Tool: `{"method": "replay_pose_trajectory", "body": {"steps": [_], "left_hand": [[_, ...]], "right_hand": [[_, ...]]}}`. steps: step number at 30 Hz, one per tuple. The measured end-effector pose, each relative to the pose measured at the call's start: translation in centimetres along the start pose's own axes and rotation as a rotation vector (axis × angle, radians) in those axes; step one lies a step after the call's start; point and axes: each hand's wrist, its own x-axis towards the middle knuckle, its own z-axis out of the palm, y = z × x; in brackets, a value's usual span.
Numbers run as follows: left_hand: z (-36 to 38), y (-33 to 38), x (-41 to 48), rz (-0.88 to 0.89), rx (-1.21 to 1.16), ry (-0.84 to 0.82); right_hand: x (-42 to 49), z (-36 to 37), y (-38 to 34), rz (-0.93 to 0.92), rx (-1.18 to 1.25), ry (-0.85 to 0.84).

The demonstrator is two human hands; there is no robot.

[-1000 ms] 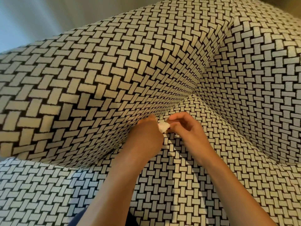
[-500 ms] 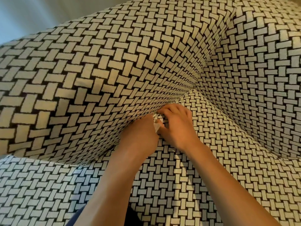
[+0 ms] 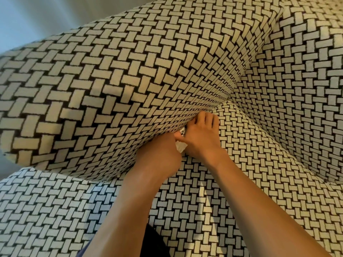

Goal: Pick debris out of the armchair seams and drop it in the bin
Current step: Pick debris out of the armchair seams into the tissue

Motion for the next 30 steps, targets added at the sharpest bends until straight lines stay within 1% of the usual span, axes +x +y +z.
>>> {"method": "replay_pose_trajectory", "body": {"steps": [2,5,7,12,15,17,18,23,25,27,30], "left_hand": [[0.0,-0.3,-0.1,-0.017,0.028,0.006],[0.0,-0.5,-0.1,-0.038,0.054,-0.018],[-0.1,-0.4,-0.2,-0.050,0.055,-0.023],[-0.1,-0.5,-0.2,-0.063,0.056,-0.031],[-0.2,-0.5,-0.2,-0.064,0.037,-0.046],[-0.3,-0.6,-0.2,-0.059,0.032,-0.050],[-0.3,-0.6,-0.2,-0.058,0.033,-0.051],[-0.2,-0.5,-0.3,-0.054,0.047,-0.027],[-0.1,-0.6,-0.2,-0.056,0.025,-0.030],[-0.2,-0.6,-0.1,-0.053,0.013,-0.037],[-0.2,-0.6,0.0,-0.050,0.023,-0.038]], "right_hand": [[0.4,-0.2,0.2,0.028,0.052,-0.017],[1.2,-0.6,1.5,0.012,0.162,-0.077],[1.5,-0.4,2.1,0.006,0.219,-0.077],[1.3,0.3,2.2,0.003,0.343,0.025],[1.1,0.8,2.3,0.006,0.397,0.125],[1.0,1.1,2.3,0.000,0.401,0.195],[1.0,1.2,2.3,-0.002,0.390,0.199],[1.4,0.1,2.1,-0.018,0.225,-0.002],[1.5,-0.1,2.1,-0.012,0.228,-0.025],[1.4,0.4,2.3,-0.025,0.272,0.021],[1.2,1.4,2.4,-0.058,0.333,0.138]]}}
